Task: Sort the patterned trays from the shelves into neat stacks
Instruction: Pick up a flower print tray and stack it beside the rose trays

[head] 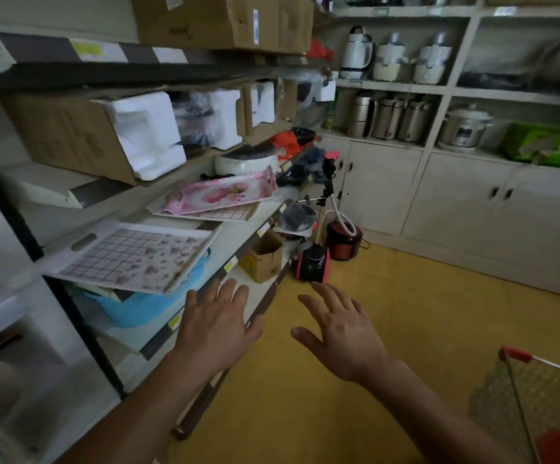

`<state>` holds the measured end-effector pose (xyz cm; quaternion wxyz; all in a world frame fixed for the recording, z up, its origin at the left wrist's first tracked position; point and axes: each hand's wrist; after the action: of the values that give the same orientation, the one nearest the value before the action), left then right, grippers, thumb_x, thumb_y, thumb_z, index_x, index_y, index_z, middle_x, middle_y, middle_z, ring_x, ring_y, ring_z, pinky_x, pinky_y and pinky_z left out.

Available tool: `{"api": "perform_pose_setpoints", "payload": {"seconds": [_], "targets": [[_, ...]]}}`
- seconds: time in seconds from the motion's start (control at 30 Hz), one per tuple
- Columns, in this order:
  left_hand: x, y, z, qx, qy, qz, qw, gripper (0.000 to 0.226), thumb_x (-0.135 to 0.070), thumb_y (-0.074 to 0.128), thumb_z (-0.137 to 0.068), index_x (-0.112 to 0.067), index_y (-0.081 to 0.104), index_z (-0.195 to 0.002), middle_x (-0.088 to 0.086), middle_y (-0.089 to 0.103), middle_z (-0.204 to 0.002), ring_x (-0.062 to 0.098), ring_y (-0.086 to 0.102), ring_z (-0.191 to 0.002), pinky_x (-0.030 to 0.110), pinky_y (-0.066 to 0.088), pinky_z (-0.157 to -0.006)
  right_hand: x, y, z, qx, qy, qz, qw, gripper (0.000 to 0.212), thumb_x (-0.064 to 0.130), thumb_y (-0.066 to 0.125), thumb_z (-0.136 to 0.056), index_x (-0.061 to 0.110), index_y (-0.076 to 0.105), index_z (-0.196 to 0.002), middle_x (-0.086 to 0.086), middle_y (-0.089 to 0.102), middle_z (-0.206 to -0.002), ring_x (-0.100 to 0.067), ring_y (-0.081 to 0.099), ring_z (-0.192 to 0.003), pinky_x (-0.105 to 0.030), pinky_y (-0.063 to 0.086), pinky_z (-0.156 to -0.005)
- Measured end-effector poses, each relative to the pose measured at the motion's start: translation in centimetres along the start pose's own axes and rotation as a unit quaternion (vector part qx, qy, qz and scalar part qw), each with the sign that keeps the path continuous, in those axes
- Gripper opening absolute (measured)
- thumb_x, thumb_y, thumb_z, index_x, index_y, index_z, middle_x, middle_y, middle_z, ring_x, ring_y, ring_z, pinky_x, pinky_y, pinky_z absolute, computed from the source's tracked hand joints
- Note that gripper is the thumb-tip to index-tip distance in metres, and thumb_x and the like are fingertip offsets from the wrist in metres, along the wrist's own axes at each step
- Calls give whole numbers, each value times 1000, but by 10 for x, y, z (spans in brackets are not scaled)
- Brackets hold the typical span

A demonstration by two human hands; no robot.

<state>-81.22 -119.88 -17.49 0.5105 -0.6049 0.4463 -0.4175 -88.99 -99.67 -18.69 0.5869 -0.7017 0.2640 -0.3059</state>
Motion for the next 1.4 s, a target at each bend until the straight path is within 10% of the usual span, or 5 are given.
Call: {"api": "perform_pose_setpoints", "payload": {"seconds": [0.23, 0.67, 0.9, 1.23, 1.4], "targets": [[46, 14, -82, 3, -37, 7, 999, 62, -60, 24, -92, -26, 32, -143, -2, 28, -153, 22, 22, -139, 48, 23, -110, -10, 5, -115, -7, -47, -1, 999, 71, 72, 15, -87, 35, 24, -148, 0, 17, -158, -22, 11, -145, -47, 23, -114], [86, 50, -165, 28, -197, -4, 980, 86, -63, 4, -75, -21, 42, -139, 3, 41, -146, 26, 35, -133, 50, 28, -107, -22, 56, -292, 33, -226, -36, 973, 76, 72, 16, -88, 30, 25, -150, -4, 17, -159, -26, 12, -146, -49, 19, -114], [76, 66, -196, 65, -339, -6, 938, 68, -59, 29, -81, -13, 65, -116, 12, 65, -119, 34, 59, -110, 56, 47, -88, -23, 79, -380, 40, -372, -56, 926, 64, 64, 37, -87, 23, 52, -134, -10, 50, -140, -32, 47, -128, -52, 47, -93], [67, 96, -199, 86, -440, -31, 893, 74, -61, 16, -81, -21, 42, -138, 5, 45, -143, 28, 38, -133, 50, 33, -104, 6, 120, -429, 58, -505, -67, 859, 64, 60, 36, -85, 19, 54, -132, -9, 47, -142, -30, 43, -131, -53, 41, -103], [87, 127, -205, 78, -449, -43, 889, 61, -56, 50, -83, -18, 49, -130, 7, 53, -136, 30, 44, -129, 53, 38, -103, 24, 148, -453, 62, -530, -55, 844, 61, 53, 52, -84, 22, 48, -136, -8, 41, -146, -28, 35, -136, -54, 35, -107]]}}
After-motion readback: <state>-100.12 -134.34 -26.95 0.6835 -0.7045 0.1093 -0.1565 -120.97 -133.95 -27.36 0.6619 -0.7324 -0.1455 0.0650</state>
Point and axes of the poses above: each hand's wrist, its own z-axis away from the middle knuckle, its own y-axis out of the palm, x = y × z
